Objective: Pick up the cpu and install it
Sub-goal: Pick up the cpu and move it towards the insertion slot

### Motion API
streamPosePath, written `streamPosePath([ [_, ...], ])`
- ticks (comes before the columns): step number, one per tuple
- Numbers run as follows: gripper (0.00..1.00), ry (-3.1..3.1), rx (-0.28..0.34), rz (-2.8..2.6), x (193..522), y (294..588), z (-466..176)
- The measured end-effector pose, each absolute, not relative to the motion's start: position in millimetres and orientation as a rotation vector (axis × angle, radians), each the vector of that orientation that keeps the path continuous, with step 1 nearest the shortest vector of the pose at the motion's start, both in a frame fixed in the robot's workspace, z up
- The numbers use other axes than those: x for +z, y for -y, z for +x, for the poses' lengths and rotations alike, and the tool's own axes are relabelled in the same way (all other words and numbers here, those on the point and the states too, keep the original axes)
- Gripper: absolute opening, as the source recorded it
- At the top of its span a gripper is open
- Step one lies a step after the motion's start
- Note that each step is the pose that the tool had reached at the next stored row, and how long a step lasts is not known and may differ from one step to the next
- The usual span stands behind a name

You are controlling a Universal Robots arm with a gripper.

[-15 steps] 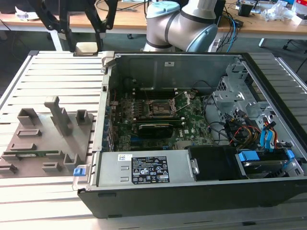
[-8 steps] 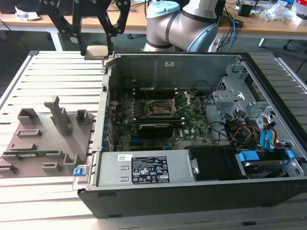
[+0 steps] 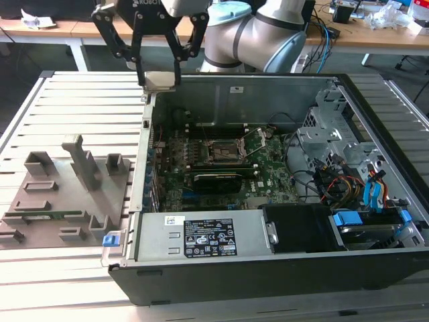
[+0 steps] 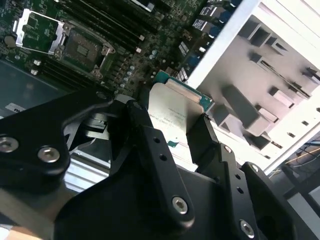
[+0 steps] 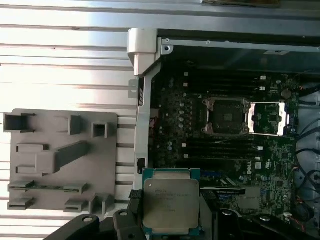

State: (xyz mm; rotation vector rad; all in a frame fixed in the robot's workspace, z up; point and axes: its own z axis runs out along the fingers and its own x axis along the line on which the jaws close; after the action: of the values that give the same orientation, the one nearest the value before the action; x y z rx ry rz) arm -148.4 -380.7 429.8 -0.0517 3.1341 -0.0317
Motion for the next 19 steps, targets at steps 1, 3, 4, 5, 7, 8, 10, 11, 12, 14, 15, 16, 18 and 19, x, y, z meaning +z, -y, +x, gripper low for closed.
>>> streamPosePath([
  [1,0.55,-3.134,-0.032,-0.052,427.8,379.8,-145.8],
  [3,0.55,-3.135,-0.031,-0.052,425.1,377.6,-141.8],
  [4,0.55,-3.135,-0.030,-0.052,423.1,375.9,-139.2],
  [5,0.55,-3.135,-0.030,-0.052,422.0,375.0,-137.8],
  [7,0.55,-3.135,-0.030,-0.052,417.8,372.0,-132.7],
  [8,0.55,-3.135,-0.030,-0.052,416.0,370.9,-130.4],
  [10,0.55,-3.135,-0.030,-0.052,411.6,368.5,-124.7],
  [11,0.55,-3.135,-0.030,-0.052,409.0,367.4,-121.6],
  [12,0.55,-3.135,-0.030,-0.052,407.1,366.5,-119.3],
  [14,0.55,-3.135,-0.030,-0.052,402.7,364.6,-113.5],
  [15,0.55,-3.135,-0.030,-0.052,401.3,363.9,-111.5],
  [16,0.55,-3.135,-0.030,-0.052,398.5,362.7,-107.7],
  [18,0.55,-3.135,-0.030,-0.052,394.8,361.1,-102.7],
  [19,0.55,-3.135,-0.030,-0.052,392.3,360.1,-99.8],
])
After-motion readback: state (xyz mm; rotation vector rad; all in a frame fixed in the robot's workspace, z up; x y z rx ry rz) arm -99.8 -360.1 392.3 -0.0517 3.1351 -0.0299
